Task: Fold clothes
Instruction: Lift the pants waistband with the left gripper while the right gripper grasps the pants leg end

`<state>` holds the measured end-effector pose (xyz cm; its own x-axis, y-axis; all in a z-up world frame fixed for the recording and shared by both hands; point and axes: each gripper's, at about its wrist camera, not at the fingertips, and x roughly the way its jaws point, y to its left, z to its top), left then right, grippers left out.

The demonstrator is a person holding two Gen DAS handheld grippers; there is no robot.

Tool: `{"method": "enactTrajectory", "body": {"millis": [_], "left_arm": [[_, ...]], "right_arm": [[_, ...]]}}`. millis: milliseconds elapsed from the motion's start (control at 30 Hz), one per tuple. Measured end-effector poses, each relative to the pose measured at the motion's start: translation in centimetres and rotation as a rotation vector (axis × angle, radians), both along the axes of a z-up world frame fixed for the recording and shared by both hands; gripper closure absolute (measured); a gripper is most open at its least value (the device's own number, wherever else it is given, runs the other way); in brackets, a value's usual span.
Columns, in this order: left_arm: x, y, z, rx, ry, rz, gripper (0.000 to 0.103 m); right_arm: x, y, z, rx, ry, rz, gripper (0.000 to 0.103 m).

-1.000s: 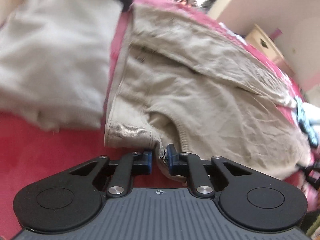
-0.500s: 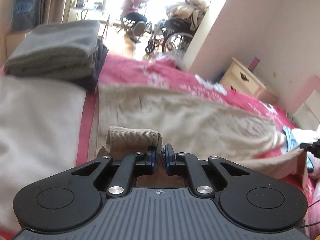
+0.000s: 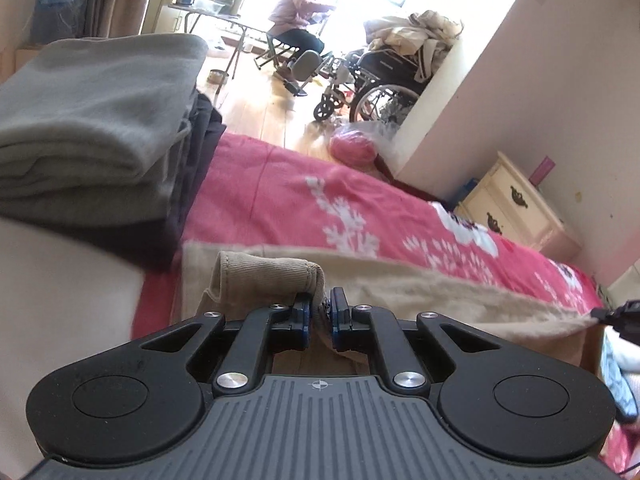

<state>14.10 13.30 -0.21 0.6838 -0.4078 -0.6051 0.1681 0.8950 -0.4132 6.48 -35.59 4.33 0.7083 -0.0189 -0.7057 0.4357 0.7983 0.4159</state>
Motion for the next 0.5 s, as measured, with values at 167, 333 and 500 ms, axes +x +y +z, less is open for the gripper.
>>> {"method": "enactTrajectory", "body": {"millis": [167,333,500], "left_arm": [[2.8,-0.7,-1.6,0.01,0.026,0.011,0.095],[4.6,-0.1,-3.7,-0.025,0.078,0.029,0.089],[5.7,2.3,-4.7,-0.233,0.163,0.071,0.076]], "right_arm": [[3.1,-0.9,-2.0,0.004,-0.007,-0.027,0.102],[5.5,-1.5,-4.7,0.033,-0.005,-0.041,0.101],[7.2,-4.3,-9.1,0.259,0.042,-0.098,0.092]]}}
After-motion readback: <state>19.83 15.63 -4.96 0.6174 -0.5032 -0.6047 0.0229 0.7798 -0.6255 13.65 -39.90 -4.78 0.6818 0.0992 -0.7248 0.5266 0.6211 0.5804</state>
